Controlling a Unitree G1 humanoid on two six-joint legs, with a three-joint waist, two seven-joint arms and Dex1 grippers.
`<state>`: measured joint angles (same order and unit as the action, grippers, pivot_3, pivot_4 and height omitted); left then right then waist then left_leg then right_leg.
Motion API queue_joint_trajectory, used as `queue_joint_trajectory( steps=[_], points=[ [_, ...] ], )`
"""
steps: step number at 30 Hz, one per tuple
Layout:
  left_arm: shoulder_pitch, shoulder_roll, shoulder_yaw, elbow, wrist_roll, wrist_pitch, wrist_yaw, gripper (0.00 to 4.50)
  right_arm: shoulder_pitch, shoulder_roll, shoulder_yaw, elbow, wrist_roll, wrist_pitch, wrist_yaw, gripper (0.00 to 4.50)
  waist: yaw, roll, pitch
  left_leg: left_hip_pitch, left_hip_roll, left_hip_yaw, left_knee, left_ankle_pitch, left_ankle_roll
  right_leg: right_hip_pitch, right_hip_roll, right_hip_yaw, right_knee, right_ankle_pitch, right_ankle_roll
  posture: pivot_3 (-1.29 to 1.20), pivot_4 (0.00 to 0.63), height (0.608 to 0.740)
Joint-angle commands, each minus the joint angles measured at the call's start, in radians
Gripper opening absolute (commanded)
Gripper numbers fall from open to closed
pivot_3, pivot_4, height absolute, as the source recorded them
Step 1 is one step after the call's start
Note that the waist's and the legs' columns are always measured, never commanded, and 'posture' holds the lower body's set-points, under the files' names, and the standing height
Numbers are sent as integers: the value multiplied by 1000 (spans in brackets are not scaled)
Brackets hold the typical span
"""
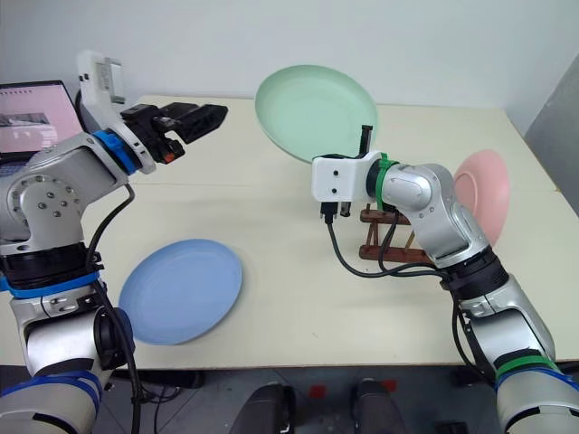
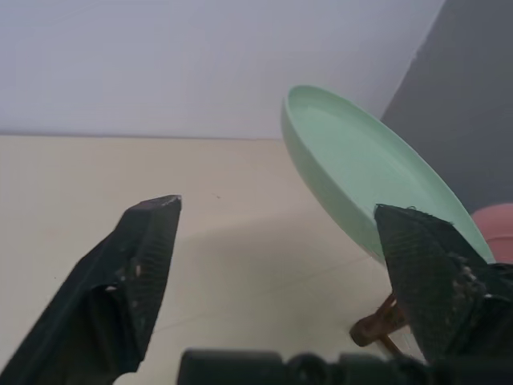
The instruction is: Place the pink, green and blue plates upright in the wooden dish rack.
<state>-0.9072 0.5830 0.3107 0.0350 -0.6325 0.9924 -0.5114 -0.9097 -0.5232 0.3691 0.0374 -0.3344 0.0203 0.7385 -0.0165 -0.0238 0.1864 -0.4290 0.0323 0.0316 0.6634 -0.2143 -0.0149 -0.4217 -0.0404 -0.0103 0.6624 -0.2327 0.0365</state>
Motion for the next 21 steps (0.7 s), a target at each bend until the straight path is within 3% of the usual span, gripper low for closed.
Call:
queue_joint_trajectory(
  steps=[1,3,5,6,8,11,17,21],
  points=[
    [-7,7,8,-20,-14,-25,-11,4462,-7,-3,-30,-41,-7,-5,-7,0,-1,0,0,0,0,0,0,0,0,0,0,0,0,0,0,0,150,733],
    [-7,8,8,-19,-14,-26,-12,4462,-7,-2,-31,-41,-8,-5,-6,0,-1,0,0,0,0,0,0,0,0,0,1,0,0,0,0,0,150,733],
    [158,73,-199,-222,58,-278,-324,4462,106,57,-405,-392,400,496,5,0,-1,0,0,0,1,0,-1,0,0,-1,1,0,0,0,0,0,150,733],
    [209,83,-272,-282,81,-358,-409,4462,140,80,-532,-510,535,675,1,0,6,0,0,-1,1,0,-3,0,0,-1,1,0,-1,0,-1,0,150,733],
    [252,80,-348,-314,121,-476,-488,4462,147,99,-669,-617,668,883,-36,0,26,1,0,-2,5,-3,-2,1,-5,0,-2,1,2,-1,-3,0,150,733],
    [261,58,-358,-296,119,-550,-535,4462,148,70,-745,-694,745,1026,-87,0,33,1,0,-4,6,0,-2,-2,-1,0,-1,0,-4,-2,-4,0,150,733],
    [236,41,-332,-238,111,-564,-529,4462,173,69,-799,-744,868,1125,-166,0,13,1,0,1,10,2,-2,1,4,0,6,0,-1,-6,-12,0,150,733],
    [247,54,-344,-305,54,-530,-587,4462,192,92,-935,-742,1008,1244,-216,0,14,1,0,2,13,1,-1,3,5,1,13,1,1,-5,-12,0,150,733]
  ],
)
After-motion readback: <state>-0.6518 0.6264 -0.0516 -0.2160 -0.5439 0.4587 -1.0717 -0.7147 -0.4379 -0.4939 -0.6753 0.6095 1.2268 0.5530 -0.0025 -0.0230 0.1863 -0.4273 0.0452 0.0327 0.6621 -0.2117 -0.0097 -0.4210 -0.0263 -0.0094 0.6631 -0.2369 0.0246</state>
